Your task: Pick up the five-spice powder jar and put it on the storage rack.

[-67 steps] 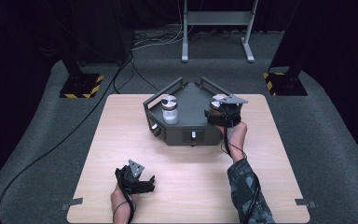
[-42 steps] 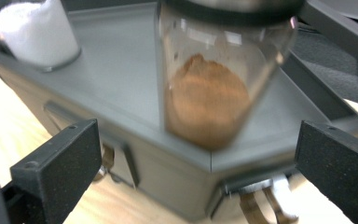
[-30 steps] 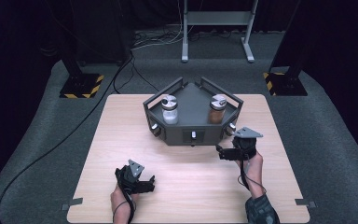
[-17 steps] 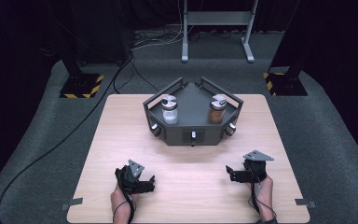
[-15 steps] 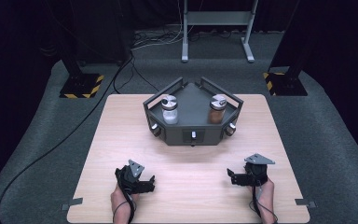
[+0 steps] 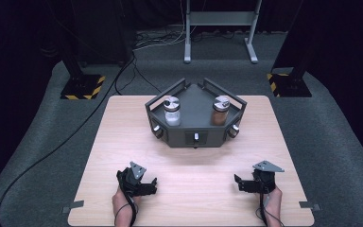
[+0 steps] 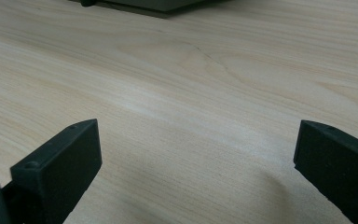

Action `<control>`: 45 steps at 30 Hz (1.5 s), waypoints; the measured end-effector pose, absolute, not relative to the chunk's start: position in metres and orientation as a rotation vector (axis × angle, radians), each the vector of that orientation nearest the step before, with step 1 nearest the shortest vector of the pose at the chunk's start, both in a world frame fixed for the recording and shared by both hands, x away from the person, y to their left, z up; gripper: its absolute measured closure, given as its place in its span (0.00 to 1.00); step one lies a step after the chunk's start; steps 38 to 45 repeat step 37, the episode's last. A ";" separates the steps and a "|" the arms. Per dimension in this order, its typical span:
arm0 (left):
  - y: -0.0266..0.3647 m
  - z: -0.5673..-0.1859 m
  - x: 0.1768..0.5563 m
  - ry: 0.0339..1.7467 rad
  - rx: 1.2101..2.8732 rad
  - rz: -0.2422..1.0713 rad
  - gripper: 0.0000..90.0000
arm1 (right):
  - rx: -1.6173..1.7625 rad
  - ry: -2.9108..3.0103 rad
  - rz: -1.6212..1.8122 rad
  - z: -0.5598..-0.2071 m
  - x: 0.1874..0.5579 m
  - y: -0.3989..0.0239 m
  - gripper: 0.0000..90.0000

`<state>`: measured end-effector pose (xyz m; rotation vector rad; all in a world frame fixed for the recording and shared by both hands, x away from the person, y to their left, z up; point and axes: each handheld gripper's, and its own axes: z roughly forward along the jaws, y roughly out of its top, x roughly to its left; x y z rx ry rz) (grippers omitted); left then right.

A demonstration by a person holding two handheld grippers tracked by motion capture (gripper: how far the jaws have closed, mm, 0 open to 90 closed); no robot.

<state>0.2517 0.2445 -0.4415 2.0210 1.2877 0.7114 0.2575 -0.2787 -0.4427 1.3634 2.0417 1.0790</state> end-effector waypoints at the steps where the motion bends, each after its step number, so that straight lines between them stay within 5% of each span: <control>1: 0.244 -0.442 0.252 1.288 2.021 0.712 0.01 | 1.361 2.040 1.083 -0.443 0.257 -0.279 0.00; 45: 0.243 -0.442 0.251 1.283 2.023 0.722 0.01 | 1.290 2.065 0.972 -0.440 0.249 -0.261 0.01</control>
